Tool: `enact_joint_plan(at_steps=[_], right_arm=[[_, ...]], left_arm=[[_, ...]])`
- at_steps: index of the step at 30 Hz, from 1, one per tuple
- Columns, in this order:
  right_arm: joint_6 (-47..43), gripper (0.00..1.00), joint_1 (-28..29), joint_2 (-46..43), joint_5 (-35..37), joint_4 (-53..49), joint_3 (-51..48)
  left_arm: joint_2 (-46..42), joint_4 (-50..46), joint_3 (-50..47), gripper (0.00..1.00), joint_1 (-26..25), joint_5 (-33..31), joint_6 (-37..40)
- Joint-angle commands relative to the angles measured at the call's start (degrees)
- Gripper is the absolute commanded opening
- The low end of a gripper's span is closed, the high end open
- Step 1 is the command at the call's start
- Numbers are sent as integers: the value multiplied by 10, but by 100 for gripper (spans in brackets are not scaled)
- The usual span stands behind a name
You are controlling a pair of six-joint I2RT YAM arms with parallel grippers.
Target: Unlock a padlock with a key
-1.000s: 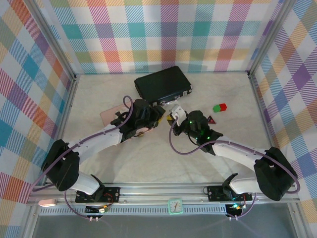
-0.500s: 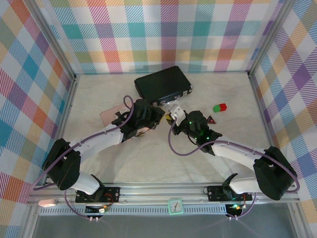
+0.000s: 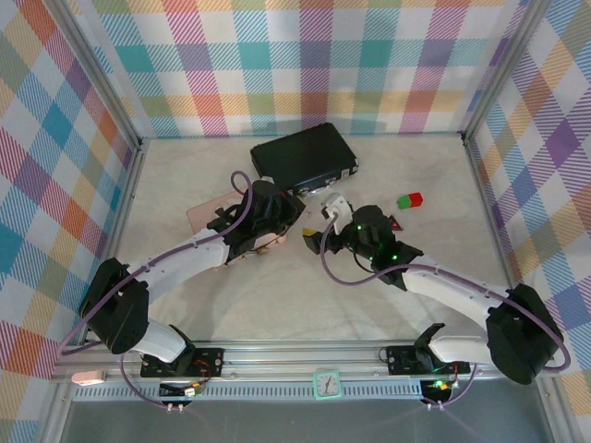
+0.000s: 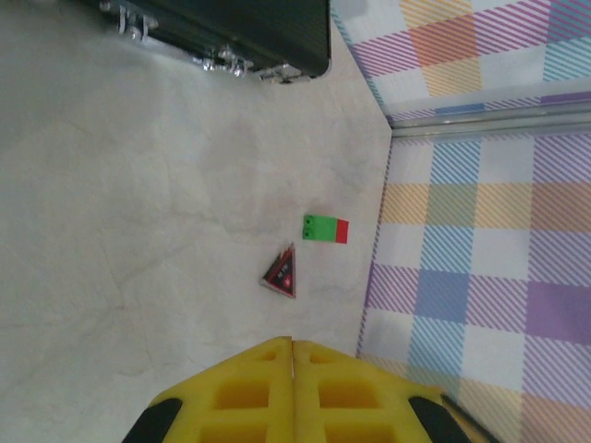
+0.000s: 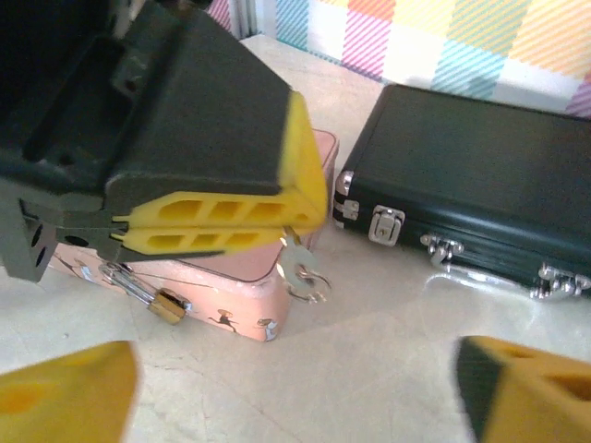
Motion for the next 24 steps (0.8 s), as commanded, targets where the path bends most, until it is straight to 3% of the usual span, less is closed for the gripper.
enact_joint_plan(at_steps=[1, 4, 7, 11, 13, 17, 24], right_arm=[[104, 99, -22, -16, -18, -80, 43], [210, 99, -59, -18, -12, -136, 66], [275, 99, -123, -13, -151, -114, 58], [331, 99, -152, -9, -244, -64, 42], [351, 93, -159, -6, -292, -36, 38], [377, 67, -165, 9, -381, 24, 40], [384, 42, -165, 23, -420, 83, 32]], left_arm=[[-8, 52, 1, 0, 11, -8, 92], [-4, 104, -7, 0, 23, 22, 151], [0, 126, -8, 0, 24, 34, 224], [-2, 173, -24, 0, 26, 60, 289], [-4, 205, -39, 0, 27, 76, 305], [3, 313, -74, 0, 36, 139, 307], [25, 441, -105, 0, 40, 197, 263]])
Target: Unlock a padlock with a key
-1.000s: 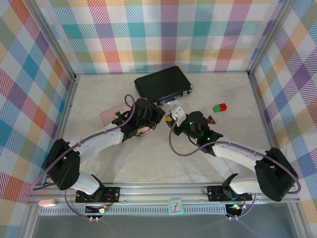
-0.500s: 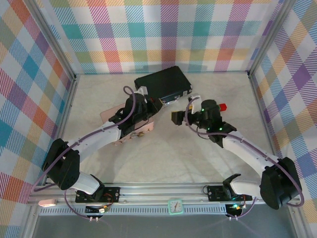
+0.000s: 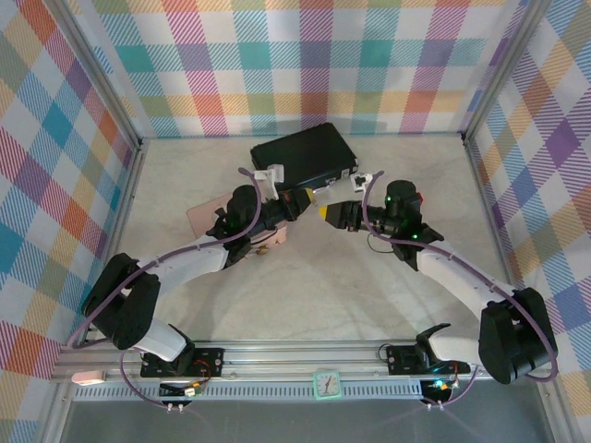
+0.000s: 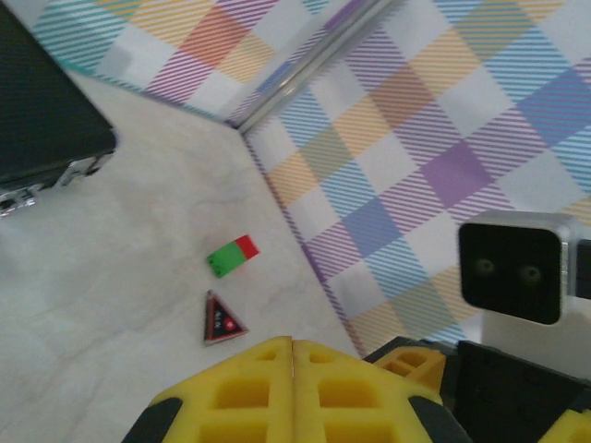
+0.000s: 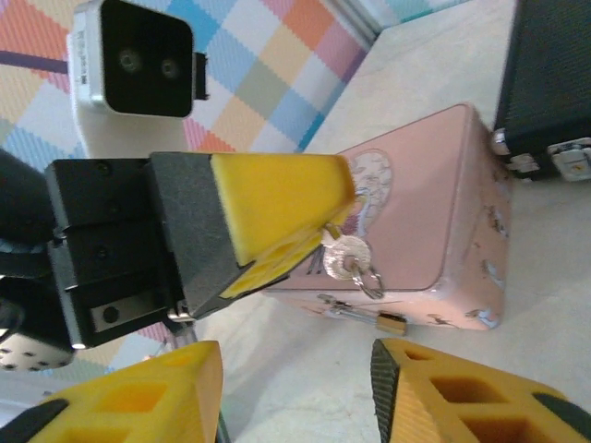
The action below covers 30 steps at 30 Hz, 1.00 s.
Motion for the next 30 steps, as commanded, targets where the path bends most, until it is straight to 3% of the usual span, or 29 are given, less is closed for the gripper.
enact_joint_plan(at_steps=[1, 11, 19, 30], right_arm=[[10, 40, -4, 10, -48, 58, -8], [26, 39, -12, 17, -20, 106, -27], [68, 35, -13, 43, -58, 194, -26], [82, 28, -13, 61, -62, 219, -28]], left_arm=[[8, 110, -15, 0, 5, 43, -15], [11, 164, -36, 0, 4, 55, -56], [5, 170, -43, 0, -3, 56, -63], [8, 188, -42, 0, -7, 64, -76]])
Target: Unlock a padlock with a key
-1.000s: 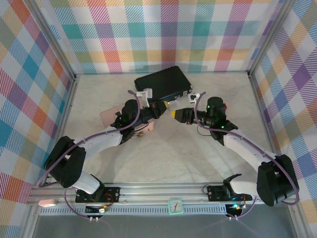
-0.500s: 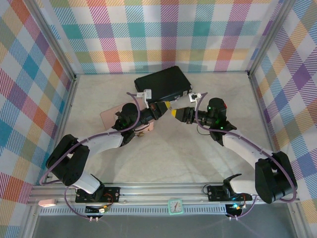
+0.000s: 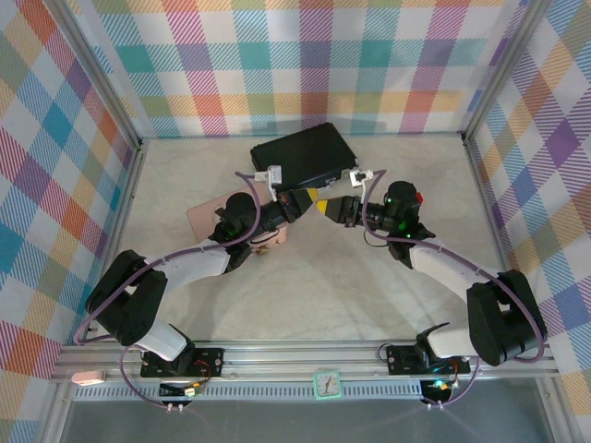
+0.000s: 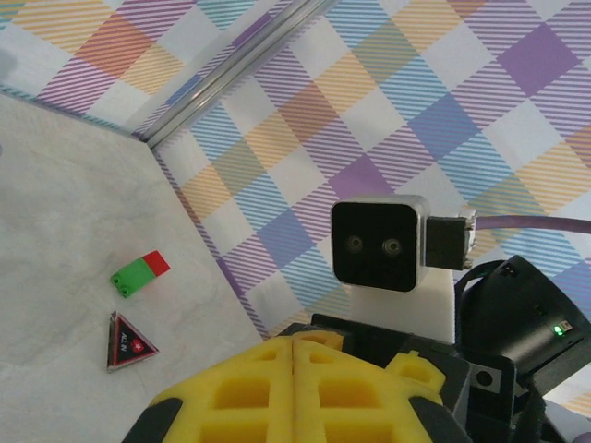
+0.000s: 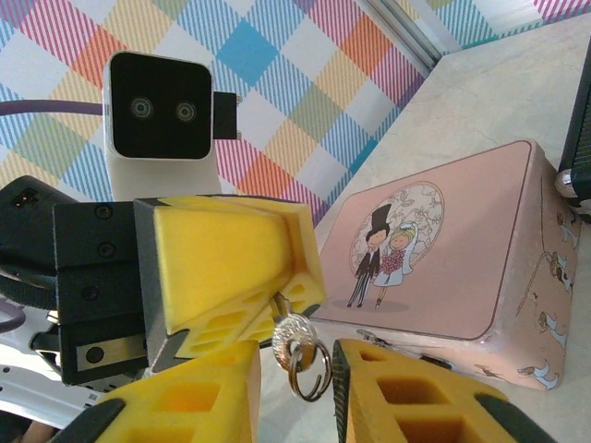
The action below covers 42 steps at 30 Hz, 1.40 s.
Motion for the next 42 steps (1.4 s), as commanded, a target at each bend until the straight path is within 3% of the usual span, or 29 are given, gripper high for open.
enact_joint_plan(at_steps=[1, 7, 13, 19, 25, 29, 30, 32, 35, 38, 42], right_arm=[[6, 29, -2, 4, -10, 36, -5], [6, 31, -3, 7, 5, 42, -7], [14, 20, -3, 14, -1, 57, -4], [22, 23, -6, 12, 0, 67, -7], [22, 1, -9, 13, -8, 66, -6], [24, 0, -9, 14, -10, 68, -9], [24, 0, -9, 14, -10, 67, -9], [22, 0, -10, 13, -10, 63, -9], [5, 0, -10, 3, -11, 40, -10], [-26, 0, -10, -20, -7, 0, -16], [-86, 0, -10, -54, 9, -101, -23]], left_arm=[[-4, 40, -7, 0, -5, 15, -6], [-3, 52, -9, 0, -9, 18, -16], [-3, 55, -10, 0, -13, 20, -20], [-2, 58, -13, 0, -16, 20, -23], [-7, 59, -17, 0, -16, 15, -23], [-10, 57, -16, 0, -16, 11, -23], [-10, 56, -16, 6, -16, 9, -24], [-17, 50, -20, 43, -16, -2, -26], [-49, -9, -26, 77, -6, -32, -19], [-112, -148, -29, 81, 5, -75, 6], [-207, -394, -25, 77, 4, -152, 44]])
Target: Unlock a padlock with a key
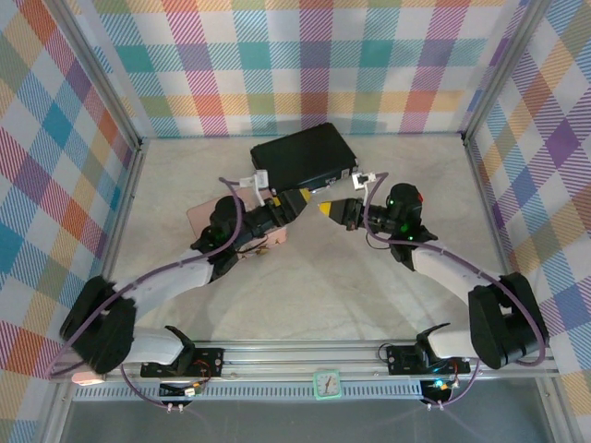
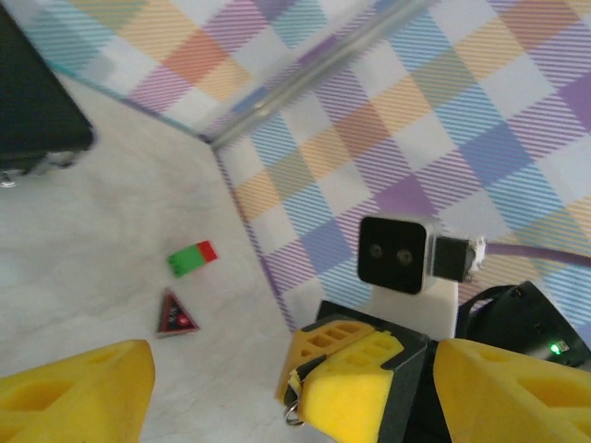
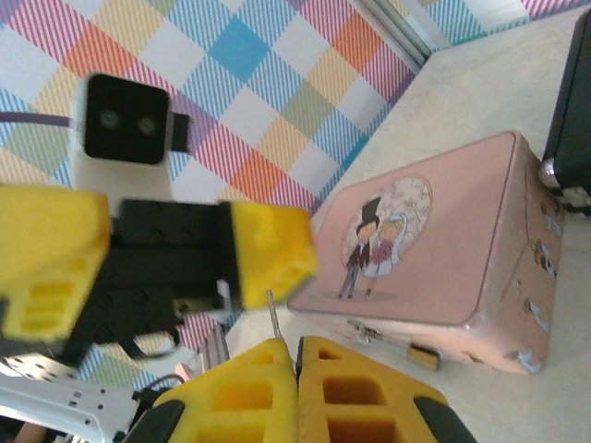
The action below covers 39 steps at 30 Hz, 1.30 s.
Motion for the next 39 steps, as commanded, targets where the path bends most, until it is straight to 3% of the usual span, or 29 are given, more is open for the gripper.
enact_joint_plan(at_steps=[1, 5, 8, 14, 21, 30, 34, 39], right_arm=[[-77, 0, -2, -40, 18, -97, -6], [-147, 0, 9, -58, 74, -217, 7], [-171, 0, 27, -60, 106, -245, 6], [-171, 0, 60, -49, 124, -237, 0], [-167, 0, 72, -54, 137, -230, -5], [-170, 0, 74, -73, 151, -239, -18], [-178, 0, 74, -70, 154, -249, -12], [-180, 0, 74, -73, 155, -255, -7]], left_arm=[[-78, -248, 3, 75, -1, -87, 49], [-148, -430, -26, 73, -31, -183, 32], [-183, -514, -68, 73, -56, -229, -19], [-174, -500, -125, 69, -90, -305, -75], [-34, -386, -102, 67, -97, -413, -89], [106, -423, -24, 77, -94, -587, -149], [139, -420, -12, 84, -73, -601, -160], [175, -390, -4, 87, -21, -563, -141]])
